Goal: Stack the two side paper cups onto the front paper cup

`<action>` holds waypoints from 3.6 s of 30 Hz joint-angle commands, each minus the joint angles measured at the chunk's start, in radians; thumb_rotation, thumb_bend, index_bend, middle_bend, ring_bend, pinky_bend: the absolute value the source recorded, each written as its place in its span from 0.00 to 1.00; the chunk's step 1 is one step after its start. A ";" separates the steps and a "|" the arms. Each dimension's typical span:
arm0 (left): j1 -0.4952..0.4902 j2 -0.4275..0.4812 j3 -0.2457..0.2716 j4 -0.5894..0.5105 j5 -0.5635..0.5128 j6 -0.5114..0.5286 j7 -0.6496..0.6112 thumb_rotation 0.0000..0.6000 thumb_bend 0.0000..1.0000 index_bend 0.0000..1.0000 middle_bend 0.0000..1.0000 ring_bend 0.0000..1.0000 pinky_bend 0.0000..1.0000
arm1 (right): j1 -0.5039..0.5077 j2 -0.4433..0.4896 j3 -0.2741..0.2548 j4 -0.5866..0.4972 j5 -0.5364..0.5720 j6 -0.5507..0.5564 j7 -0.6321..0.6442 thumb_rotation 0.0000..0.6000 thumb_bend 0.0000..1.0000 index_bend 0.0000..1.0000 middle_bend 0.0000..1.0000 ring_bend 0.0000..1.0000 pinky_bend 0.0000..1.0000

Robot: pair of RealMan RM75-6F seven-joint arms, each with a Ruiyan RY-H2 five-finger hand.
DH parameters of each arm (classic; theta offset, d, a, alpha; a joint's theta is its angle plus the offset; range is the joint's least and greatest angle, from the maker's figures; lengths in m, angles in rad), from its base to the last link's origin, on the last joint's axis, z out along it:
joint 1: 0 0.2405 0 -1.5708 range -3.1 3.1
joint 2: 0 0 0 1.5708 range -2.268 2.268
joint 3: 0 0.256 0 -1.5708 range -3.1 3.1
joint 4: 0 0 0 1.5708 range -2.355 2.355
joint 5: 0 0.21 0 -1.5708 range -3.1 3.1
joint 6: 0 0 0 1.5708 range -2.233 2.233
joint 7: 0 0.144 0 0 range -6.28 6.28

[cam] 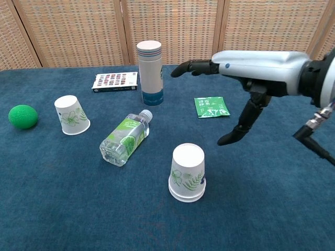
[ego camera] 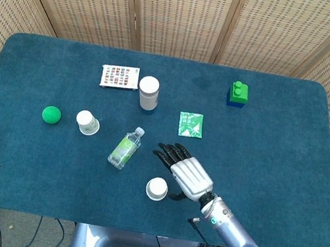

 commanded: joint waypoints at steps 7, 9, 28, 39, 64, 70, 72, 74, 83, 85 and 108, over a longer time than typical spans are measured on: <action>-0.040 -0.021 -0.020 0.046 0.011 -0.033 -0.032 1.00 0.17 0.00 0.00 0.00 0.00 | -0.221 0.111 -0.141 0.168 -0.364 0.303 0.192 1.00 0.00 0.00 0.00 0.00 0.00; -0.066 -0.049 -0.040 0.077 0.049 -0.020 -0.059 1.00 0.17 0.00 0.00 0.00 0.00 | -0.300 0.134 -0.175 0.241 -0.406 0.415 0.213 1.00 0.00 0.00 0.00 0.00 0.00; -0.401 -0.254 -0.154 0.273 -0.085 -0.417 0.107 1.00 0.17 0.00 0.00 0.00 0.09 | -0.563 0.133 -0.227 0.473 -0.469 0.674 0.437 1.00 0.00 0.00 0.00 0.00 0.00; -0.515 -0.407 -0.184 0.423 -0.185 -0.523 0.155 1.00 0.17 0.12 0.17 0.24 0.33 | -0.571 0.137 -0.197 0.493 -0.467 0.644 0.464 1.00 0.00 0.00 0.00 0.00 0.00; -0.603 -0.551 -0.197 0.577 -0.345 -0.561 0.279 1.00 0.26 0.41 0.44 0.45 0.45 | -0.584 0.132 -0.157 0.498 -0.475 0.606 0.476 1.00 0.00 0.00 0.00 0.00 0.00; -0.603 -0.567 -0.197 0.589 -0.355 -0.546 0.288 1.00 0.26 0.45 0.49 0.49 0.49 | -0.588 0.134 -0.152 0.501 -0.474 0.604 0.487 1.00 0.00 0.00 0.00 0.00 0.00; -0.604 -0.570 -0.197 0.590 -0.359 -0.546 0.289 1.00 0.26 0.45 0.49 0.49 0.49 | -0.589 0.135 -0.150 0.501 -0.473 0.604 0.490 1.00 0.00 0.00 0.00 0.00 0.00; -0.603 -0.572 -0.198 0.588 -0.357 -0.537 0.285 1.00 0.26 0.45 0.49 0.49 0.49 | -0.591 0.135 -0.148 0.502 -0.473 0.605 0.492 1.00 0.00 0.00 0.00 0.00 0.00; -0.582 -0.500 -0.211 0.484 -0.301 -0.461 0.238 1.00 0.26 0.45 0.49 0.49 0.49 | -0.594 0.135 -0.144 0.503 -0.475 0.602 0.495 1.00 0.00 0.00 0.00 0.00 0.00; -0.567 -0.462 -0.219 0.425 -0.263 -0.418 0.199 1.00 0.26 0.45 0.49 0.49 0.49 | -0.594 0.134 -0.143 0.502 -0.476 0.600 0.495 1.00 0.00 0.00 0.00 0.00 0.00; -0.654 -0.281 -0.105 -0.073 0.233 -0.389 0.109 1.00 0.26 0.45 0.49 0.49 0.49 | -0.610 0.122 -0.123 0.497 -0.459 0.596 0.467 1.00 0.00 0.01 0.00 0.00 0.00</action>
